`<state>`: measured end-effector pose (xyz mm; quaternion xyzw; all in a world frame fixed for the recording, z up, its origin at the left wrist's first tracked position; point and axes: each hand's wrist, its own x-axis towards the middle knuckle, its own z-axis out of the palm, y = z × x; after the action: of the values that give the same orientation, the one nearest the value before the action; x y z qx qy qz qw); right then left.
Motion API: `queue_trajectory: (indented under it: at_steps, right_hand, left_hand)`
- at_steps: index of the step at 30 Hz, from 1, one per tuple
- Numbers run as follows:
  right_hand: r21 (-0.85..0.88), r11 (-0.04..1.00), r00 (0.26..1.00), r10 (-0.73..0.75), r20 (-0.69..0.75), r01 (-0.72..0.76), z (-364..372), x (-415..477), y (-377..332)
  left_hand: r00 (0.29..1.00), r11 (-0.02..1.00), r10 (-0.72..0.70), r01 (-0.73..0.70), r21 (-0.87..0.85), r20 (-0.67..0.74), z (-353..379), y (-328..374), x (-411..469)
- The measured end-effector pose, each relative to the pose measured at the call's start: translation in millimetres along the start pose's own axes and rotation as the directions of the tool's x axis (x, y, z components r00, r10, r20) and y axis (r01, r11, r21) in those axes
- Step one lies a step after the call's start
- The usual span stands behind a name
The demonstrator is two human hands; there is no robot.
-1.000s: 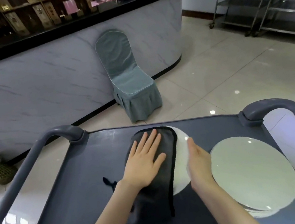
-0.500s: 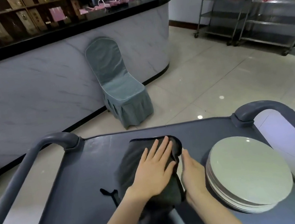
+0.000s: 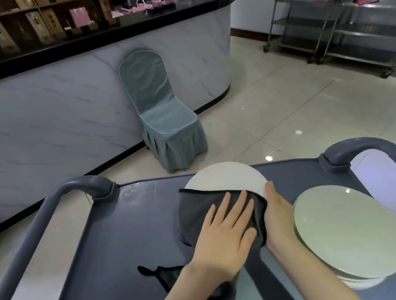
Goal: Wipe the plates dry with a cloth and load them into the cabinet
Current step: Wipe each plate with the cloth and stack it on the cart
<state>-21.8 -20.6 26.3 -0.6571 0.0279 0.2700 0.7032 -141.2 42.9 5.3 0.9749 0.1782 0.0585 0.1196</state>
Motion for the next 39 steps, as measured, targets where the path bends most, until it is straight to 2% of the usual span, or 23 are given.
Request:
queue_trajectory:
  at_steps: [4, 8, 11, 14, 19, 25, 28, 31, 35, 39]
  right_hand:
    - [-0.046, 0.997, 0.995, 0.073, 0.069, -0.069, 11, -11, 16]
    - [-0.056, 0.998, 0.999, 0.039, 0.034, -0.037, 14, -3, 1]
    - [-0.019, 1.0, 1.0, 0.007, -0.008, -0.007, 10, 12, -16]
    - [0.006, 1.0, 0.999, -0.011, -0.042, 0.011, 4, 22, -27]
    - [0.001, 1.0, 1.0, 0.012, -0.013, -0.012, 12, 14, -12]
    - [-0.02, 0.996, 0.992, 0.088, 0.086, -0.087, 17, -7, 15]
    - [-0.043, 0.997, 0.996, 0.062, 0.058, -0.06, 13, -1, 1]
    - [-0.028, 0.999, 1.0, 0.015, 0.002, -0.015, 6, 10, -18]
    - [0.032, 0.999, 0.997, 0.006, -0.071, -0.004, 1, 24, -31]
    - [0.031, 0.999, 0.999, 0.014, -0.053, -0.012, 3, 18, -20]
  left_hand:
    - [0.993, 0.993, -0.115, 0.115, -0.009, 0.013, -7, -30, 28]
    - [0.983, 0.983, -0.182, 0.181, -0.017, -0.009, -18, -59, 27]
    - [0.986, 0.986, -0.164, 0.164, 0.039, -0.01, -23, -65, 12]
    - [0.992, 0.993, -0.121, 0.121, 0.005, 0.035, -20, -50, -4]
    - [0.998, 0.998, -0.06, 0.059, 0.02, 0.028, -6, -16, 5]
    - [0.995, 0.995, -0.098, 0.098, 0.007, 0.006, -5, -41, 42]
    - [0.989, 0.989, -0.15, 0.15, 0.012, -0.01, -12, -64, 41]
    - [0.991, 0.988, -0.135, 0.136, 0.066, -0.019, -17, -68, 27]
    - [0.996, 0.996, -0.086, 0.086, -0.008, 0.018, -14, -35, 5]
    - [0.999, 0.999, -0.048, 0.048, -0.019, 0.006, -5, -2, 6]
